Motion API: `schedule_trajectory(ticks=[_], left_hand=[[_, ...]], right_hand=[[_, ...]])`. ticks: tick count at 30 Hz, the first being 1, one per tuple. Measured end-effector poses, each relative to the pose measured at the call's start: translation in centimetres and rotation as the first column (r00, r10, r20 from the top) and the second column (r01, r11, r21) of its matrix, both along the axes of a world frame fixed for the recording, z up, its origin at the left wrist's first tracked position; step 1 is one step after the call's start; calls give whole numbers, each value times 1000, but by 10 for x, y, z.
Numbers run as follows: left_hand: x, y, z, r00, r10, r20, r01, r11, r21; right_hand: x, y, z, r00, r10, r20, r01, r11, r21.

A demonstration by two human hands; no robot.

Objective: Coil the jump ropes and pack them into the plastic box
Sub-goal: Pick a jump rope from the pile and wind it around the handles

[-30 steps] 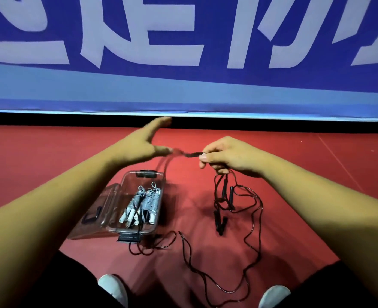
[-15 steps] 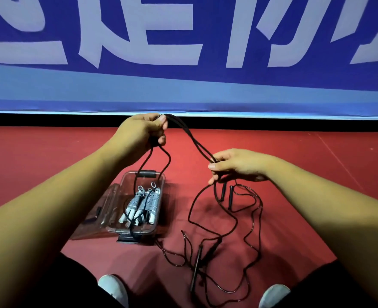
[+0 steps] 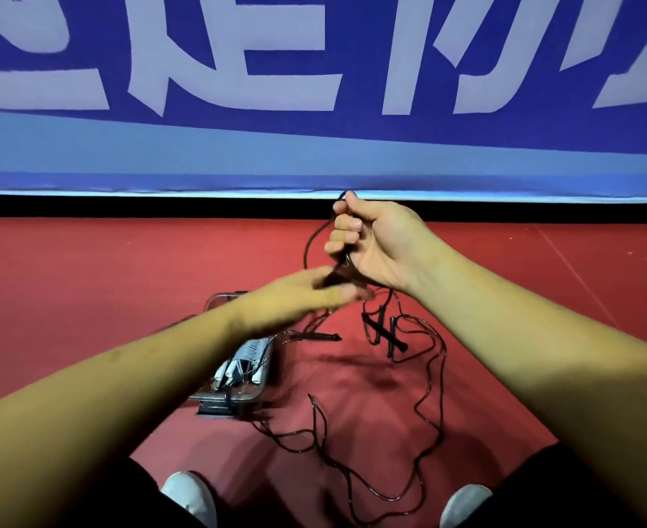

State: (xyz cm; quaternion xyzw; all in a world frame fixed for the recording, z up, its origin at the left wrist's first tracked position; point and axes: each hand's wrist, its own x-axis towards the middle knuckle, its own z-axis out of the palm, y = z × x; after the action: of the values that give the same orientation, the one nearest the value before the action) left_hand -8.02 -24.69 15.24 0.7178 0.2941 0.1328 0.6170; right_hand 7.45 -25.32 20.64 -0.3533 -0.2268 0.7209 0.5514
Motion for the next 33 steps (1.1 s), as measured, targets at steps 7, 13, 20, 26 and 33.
schedule_trajectory(ticks=[7, 13, 20, 26, 33], left_hand=[[9, -18, -19, 1000, -13, 3, 13, 995, -97], [22, -23, -13, 988, -149, -44, 147, 988, -57], [0, -7, -21, 974, 14, -225, -37, 995, -97], [11, -1, 5, 991, 61, -122, -71, 994, -85], [2, 12, 31, 979, 165, -121, -166, 986, 8]], right_hand=[[13, 6, 9, 949, -198, -245, 184, 980, -77], [3, 5, 10, 948, -225, -226, 219, 974, -53], [78, 29, -28, 600, -357, 716, 281, 932, 230], [73, 17, -36, 21, -172, 985, -225, 959, 173], [30, -7, -19, 457, 209, 865, -548, 832, 89]])
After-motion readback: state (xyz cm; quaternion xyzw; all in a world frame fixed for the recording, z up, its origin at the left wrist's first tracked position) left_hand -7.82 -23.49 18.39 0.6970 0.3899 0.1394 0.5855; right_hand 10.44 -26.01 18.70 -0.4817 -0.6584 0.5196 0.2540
